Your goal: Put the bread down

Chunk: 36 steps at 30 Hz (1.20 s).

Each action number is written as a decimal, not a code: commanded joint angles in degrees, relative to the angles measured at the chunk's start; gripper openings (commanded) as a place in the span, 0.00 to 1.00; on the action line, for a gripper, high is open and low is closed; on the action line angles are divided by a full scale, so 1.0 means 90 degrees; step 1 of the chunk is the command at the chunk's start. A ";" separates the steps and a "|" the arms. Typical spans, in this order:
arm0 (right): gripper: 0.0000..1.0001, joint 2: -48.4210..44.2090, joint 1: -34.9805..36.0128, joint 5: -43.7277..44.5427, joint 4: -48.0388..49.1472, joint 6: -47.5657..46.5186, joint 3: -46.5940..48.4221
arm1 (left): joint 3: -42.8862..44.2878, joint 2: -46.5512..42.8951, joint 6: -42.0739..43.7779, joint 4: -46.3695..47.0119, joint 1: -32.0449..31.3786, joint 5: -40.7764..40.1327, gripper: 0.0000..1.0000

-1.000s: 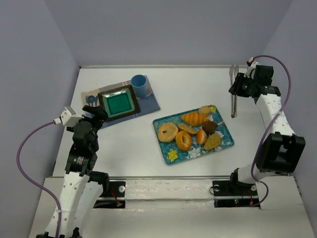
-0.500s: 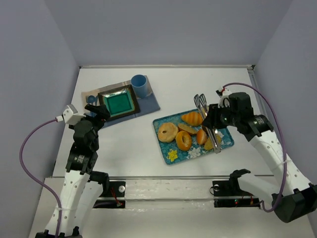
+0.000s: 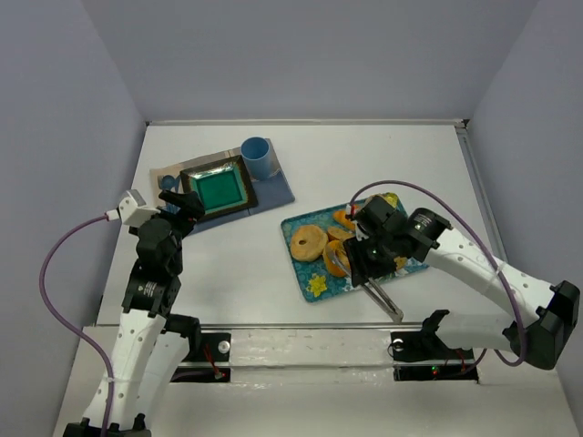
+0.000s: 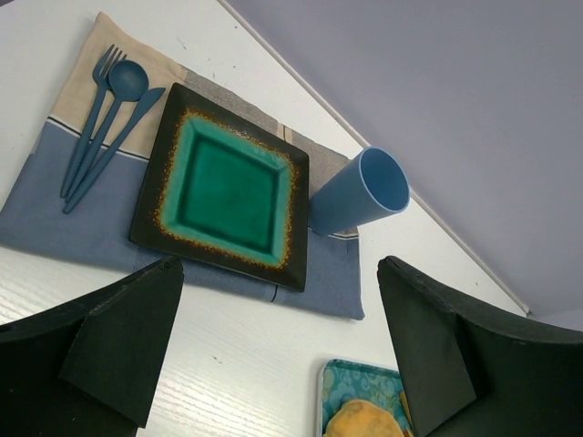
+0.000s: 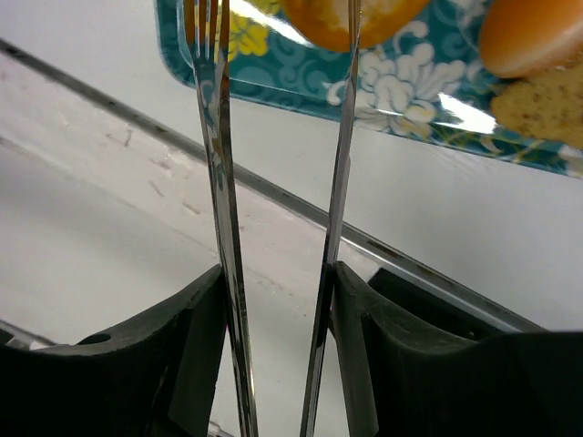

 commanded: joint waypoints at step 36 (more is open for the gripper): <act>0.60 0.1513 0.0570 0.0063 -0.0730 -0.0349 0.0693 | -0.0096 0.0279 0.0065 0.0508 -0.0012 0.0009 0.99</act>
